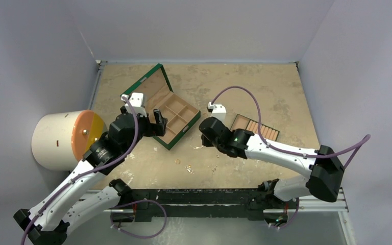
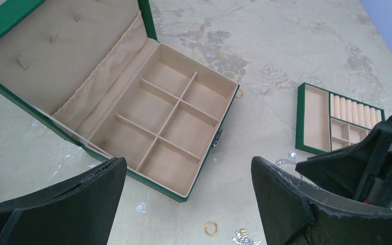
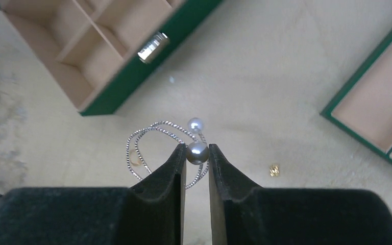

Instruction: Organize the mixed jewelry

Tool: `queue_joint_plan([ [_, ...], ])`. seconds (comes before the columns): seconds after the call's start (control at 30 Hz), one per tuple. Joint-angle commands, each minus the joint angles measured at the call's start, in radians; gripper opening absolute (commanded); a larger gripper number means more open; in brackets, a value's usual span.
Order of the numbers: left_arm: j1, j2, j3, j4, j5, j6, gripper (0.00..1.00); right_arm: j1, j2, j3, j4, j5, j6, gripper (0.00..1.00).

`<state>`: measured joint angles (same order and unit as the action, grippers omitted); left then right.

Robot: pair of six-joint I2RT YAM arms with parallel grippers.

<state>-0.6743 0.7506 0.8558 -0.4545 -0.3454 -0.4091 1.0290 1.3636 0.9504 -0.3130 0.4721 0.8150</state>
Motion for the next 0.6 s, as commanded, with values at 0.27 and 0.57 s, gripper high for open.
queue_joint_plan([
  [0.27, 0.008, -0.068, 0.017, 0.016, -0.075, -0.009, 0.91, -0.080, 0.095, 0.304, 0.090, 0.054, -0.304, 0.10],
  [0.57, 0.010, -0.100, 0.015, 0.017, -0.102, -0.014, 0.91, -0.163, 0.295, 0.499, 0.150, -0.040, -0.378, 0.10],
])
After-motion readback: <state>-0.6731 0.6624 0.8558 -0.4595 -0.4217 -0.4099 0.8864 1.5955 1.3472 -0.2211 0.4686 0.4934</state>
